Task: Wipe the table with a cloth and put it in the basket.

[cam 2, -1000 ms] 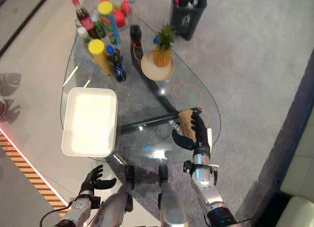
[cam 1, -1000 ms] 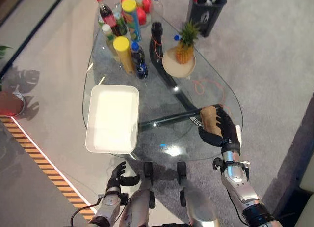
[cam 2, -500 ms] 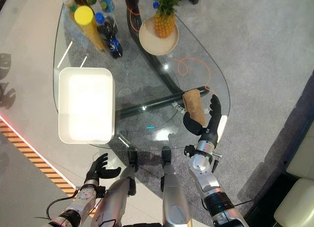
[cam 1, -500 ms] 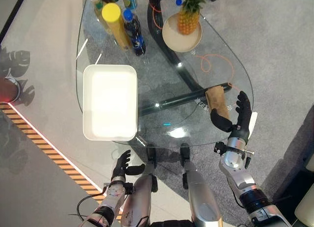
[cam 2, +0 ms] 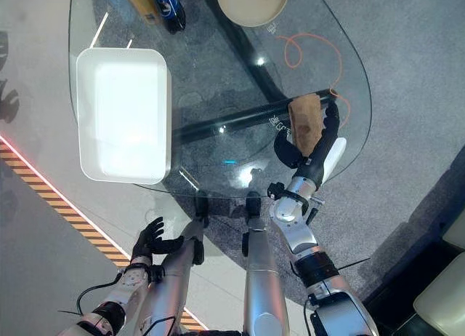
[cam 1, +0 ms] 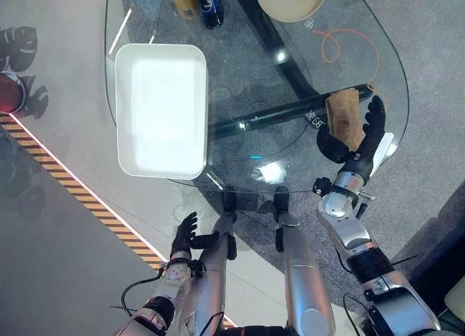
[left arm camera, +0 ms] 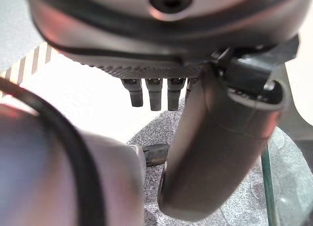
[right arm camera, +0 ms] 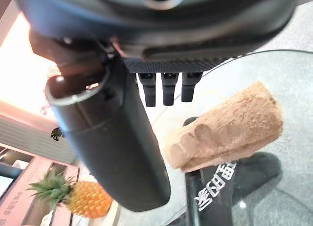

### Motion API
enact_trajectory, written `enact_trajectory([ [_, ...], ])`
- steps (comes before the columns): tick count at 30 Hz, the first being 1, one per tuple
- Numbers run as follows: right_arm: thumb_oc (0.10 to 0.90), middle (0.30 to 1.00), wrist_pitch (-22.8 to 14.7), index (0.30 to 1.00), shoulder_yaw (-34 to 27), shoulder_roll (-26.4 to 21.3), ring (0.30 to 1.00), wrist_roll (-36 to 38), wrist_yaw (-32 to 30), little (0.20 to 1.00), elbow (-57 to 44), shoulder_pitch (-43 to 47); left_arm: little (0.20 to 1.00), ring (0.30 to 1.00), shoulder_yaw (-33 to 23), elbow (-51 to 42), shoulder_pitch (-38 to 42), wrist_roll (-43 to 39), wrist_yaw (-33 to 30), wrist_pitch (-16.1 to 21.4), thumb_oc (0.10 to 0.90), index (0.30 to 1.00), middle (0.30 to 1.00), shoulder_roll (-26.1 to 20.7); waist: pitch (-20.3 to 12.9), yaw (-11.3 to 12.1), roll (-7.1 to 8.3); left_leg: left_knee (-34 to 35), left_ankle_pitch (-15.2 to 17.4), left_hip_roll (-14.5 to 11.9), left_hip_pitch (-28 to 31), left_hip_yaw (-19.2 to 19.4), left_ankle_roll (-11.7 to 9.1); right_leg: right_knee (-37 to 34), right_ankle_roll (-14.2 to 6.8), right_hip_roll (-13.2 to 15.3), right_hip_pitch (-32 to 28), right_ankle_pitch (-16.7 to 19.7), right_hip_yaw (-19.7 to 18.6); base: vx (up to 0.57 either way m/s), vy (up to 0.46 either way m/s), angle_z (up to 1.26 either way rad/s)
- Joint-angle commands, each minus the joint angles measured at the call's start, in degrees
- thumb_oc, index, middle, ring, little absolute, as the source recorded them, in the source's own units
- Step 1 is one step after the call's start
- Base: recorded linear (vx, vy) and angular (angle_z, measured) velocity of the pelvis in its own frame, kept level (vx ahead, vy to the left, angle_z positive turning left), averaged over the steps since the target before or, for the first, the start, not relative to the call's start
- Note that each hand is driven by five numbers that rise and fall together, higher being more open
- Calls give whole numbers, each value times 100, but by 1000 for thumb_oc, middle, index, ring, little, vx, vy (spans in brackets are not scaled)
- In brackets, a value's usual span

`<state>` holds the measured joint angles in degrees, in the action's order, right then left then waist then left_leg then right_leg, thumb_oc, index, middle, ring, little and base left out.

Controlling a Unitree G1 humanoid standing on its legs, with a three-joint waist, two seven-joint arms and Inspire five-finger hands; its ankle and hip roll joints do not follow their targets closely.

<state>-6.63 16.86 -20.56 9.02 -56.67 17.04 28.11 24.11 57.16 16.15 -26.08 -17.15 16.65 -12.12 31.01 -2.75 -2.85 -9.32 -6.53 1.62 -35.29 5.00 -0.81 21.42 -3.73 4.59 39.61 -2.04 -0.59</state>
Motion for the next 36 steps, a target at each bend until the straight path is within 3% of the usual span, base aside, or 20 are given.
enact_trajectory([
  [1,800,900,-151,900,-217,-348,900,-53,-630,900,-596,-13,900,900,-3,-117,-187,-70,-210,43,800,900,900,69,-122,-69,-60,-1017,782,420,-419,-119,190,-385,141,-187,104,416,246,0,0,0],
  [11,800,900,62,900,-236,-403,900,310,-744,900,-334,83,900,900,114,-266,-151,-208,-269,39,800,900,900,71,-122,-53,-126,-1162,738,418,-804,-154,180,-219,123,-202,540,465,214,0,0,0],
  [23,800,900,29,900,-250,-585,900,732,-522,900,328,416,900,900,248,-474,-75,-327,-252,-17,800,900,900,-13,-122,46,-232,-1285,668,421,-1172,-267,166,-54,111,-177,937,494,264,7,-12,1],
  [36,800,900,434,900,-436,-970,900,1006,-745,900,1116,1095,900,900,443,-744,-13,-464,-348,-49,800,900,900,-90,-122,156,-333,-1390,635,402,-1593,-346,136,86,91,-216,1376,519,279,3,-4,1],
])
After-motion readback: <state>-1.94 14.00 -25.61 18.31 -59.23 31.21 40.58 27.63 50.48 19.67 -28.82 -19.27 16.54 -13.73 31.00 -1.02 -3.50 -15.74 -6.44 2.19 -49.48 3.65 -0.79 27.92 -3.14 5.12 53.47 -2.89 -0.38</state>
